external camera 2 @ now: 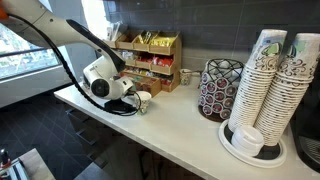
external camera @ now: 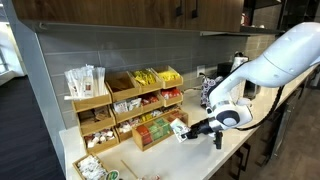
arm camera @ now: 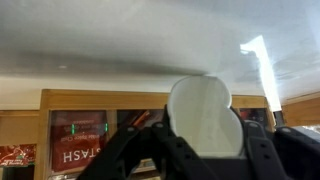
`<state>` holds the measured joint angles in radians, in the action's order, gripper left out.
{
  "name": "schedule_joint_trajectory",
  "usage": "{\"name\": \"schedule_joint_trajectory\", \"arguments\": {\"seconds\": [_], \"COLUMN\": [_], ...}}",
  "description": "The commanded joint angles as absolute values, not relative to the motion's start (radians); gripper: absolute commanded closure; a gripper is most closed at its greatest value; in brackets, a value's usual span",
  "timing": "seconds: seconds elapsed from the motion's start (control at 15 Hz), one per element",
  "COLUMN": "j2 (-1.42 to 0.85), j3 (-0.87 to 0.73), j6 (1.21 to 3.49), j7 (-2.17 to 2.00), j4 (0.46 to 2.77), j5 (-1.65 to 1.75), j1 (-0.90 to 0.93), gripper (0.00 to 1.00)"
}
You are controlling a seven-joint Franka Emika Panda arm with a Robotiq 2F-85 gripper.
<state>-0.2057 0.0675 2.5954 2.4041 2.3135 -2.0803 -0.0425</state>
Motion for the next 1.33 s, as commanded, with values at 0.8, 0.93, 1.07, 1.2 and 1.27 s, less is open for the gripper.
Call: {"name": "schedule_joint_trajectory", "arguments": {"seconds": [0.8,0.93,1.07,1.2,1.27], "j2": [-0.142,-0.107,-0.060,-0.012,0.010], "j3": [0.005,0.025,0.036,0.048,0.053], "j6": [2.670,2.713,2.762,2.800,2.813], "j7": [2.387,2.374,2.377,2.377,2.370], "j4": [2.405,2.430,2.454,2.481,2.495], "j5": [-2.032,-2.016,-2.018,-2.004,-1.989], "j1": [0.077,0.077,0.087,0.094,0.098], "gripper": [0.00,0.00,0.00,0.00,0.00]}}
